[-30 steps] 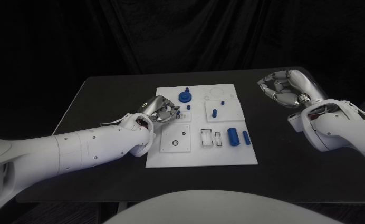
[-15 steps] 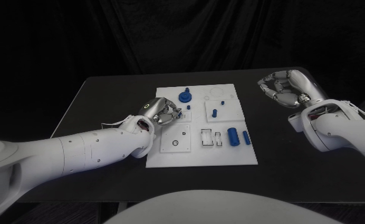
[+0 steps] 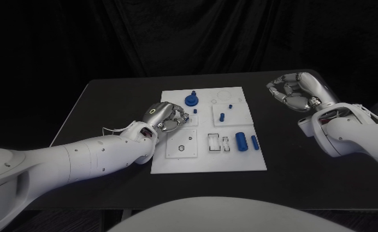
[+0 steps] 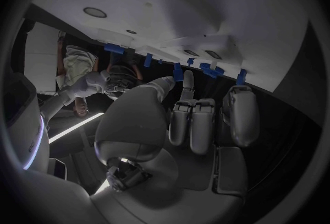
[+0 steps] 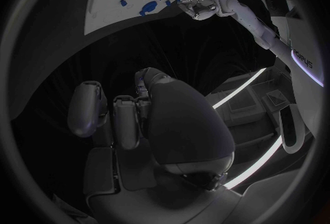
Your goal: Assemble the parts on the task board
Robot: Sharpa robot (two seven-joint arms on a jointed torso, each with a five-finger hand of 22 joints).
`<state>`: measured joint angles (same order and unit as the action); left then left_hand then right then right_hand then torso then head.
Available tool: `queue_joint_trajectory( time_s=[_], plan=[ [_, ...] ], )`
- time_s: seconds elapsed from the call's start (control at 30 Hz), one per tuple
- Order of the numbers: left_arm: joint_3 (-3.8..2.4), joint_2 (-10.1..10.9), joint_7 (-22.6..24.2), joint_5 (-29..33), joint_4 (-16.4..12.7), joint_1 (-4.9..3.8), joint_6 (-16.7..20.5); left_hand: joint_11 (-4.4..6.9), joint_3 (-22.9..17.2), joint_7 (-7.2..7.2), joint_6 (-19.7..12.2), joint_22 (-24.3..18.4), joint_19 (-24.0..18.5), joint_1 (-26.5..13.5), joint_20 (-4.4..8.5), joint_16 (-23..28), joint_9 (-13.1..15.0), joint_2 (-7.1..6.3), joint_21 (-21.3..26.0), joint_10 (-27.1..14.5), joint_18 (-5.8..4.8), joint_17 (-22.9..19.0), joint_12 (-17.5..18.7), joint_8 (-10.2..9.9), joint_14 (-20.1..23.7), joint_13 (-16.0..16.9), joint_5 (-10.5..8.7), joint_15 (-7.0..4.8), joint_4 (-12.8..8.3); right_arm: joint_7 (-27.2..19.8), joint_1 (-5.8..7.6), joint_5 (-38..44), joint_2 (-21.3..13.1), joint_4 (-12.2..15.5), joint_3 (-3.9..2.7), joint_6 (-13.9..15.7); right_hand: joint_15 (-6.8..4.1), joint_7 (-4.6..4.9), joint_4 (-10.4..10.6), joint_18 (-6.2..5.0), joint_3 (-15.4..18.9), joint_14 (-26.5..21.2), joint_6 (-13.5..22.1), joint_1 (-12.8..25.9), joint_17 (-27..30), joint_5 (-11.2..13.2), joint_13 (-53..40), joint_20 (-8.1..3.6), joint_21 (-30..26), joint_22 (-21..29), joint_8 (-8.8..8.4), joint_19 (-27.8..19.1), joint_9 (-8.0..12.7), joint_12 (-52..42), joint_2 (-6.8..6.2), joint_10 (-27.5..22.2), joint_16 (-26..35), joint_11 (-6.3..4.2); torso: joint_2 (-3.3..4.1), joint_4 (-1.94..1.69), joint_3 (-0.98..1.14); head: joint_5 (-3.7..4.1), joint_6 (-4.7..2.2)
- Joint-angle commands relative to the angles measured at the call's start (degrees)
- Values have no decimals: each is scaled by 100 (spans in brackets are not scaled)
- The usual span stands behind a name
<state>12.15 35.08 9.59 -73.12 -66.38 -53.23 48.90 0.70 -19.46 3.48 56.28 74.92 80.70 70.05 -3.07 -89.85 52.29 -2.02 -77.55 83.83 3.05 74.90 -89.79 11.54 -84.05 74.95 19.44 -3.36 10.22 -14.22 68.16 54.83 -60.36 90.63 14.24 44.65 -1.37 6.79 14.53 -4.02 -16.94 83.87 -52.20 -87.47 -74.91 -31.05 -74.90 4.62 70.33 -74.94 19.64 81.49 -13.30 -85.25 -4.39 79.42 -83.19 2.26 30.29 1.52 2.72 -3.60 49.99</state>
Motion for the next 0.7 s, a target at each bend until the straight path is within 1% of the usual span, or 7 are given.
queue_joint_trajectory(
  time_s=[0.03,0.3,0.47,0.57,0.7],
  plan=[
    [-5,-45,484,-447,95,39,268,-41,5,8,-52,840,-10,78,-30,-15,-10,-15,-27,617,33,1510,-21,38,-595,1505,-46,34,48,-10,-16,11,-1,3,-4,61,-22,2,10,-47,-29,309,29,11,-878,-20,-256,-11,-5,-906,16,-35,5,29,-47,-49,25,3,0,0,0,-5,1],
    [-6,-154,571,-682,363,135,232,-48,11,15,-68,862,-4,138,-40,-15,-23,-28,-44,617,28,1510,-21,34,-595,1505,-81,44,103,-12,-23,11,-7,9,-4,57,-22,2,10,-47,-29,309,29,11,-878,-20,-256,-11,-5,-906,16,-35,5,29,-47,-49,25,3,1,0,0,-1,1],
    [-6,-190,527,-738,443,162,152,-58,19,28,-94,875,-8,194,-48,-15,-48,-47,-47,617,27,1510,-21,13,-595,1505,-124,52,140,-11,-24,11,-19,15,-4,59,-22,2,10,-47,-29,309,29,11,-878,-20,-256,-11,-5,-906,16,-35,5,29,-47,-49,25,3,1,-2,-1,3,1],
    [-6,-200,406,-886,468,172,77,-64,26,34,-101,880,-11,214,-52,-15,-64,-54,-46,617,27,1510,-21,0,-595,1505,-148,57,162,-11,-24,11,-20,16,-4,58,-22,2,10,-47,-29,309,29,11,-878,-20,-256,-11,-5,-906,16,-35,5,29,-47,-49,25,3,1,0,-2,-5,1],
    [-6,-203,304,-978,476,178,10,-78,59,49,-97,904,-3,253,-66,-15,-114,-62,-62,617,23,1510,-21,-33,-595,1505,-265,71,245,-10,-25,11,-19,17,-4,54,-22,2,10,-47,-29,309,29,11,-878,-20,-256,-11,-5,-906,16,-35,5,29,-47,-49,25,3,-1,1,-1,-4,1]
  ],
)
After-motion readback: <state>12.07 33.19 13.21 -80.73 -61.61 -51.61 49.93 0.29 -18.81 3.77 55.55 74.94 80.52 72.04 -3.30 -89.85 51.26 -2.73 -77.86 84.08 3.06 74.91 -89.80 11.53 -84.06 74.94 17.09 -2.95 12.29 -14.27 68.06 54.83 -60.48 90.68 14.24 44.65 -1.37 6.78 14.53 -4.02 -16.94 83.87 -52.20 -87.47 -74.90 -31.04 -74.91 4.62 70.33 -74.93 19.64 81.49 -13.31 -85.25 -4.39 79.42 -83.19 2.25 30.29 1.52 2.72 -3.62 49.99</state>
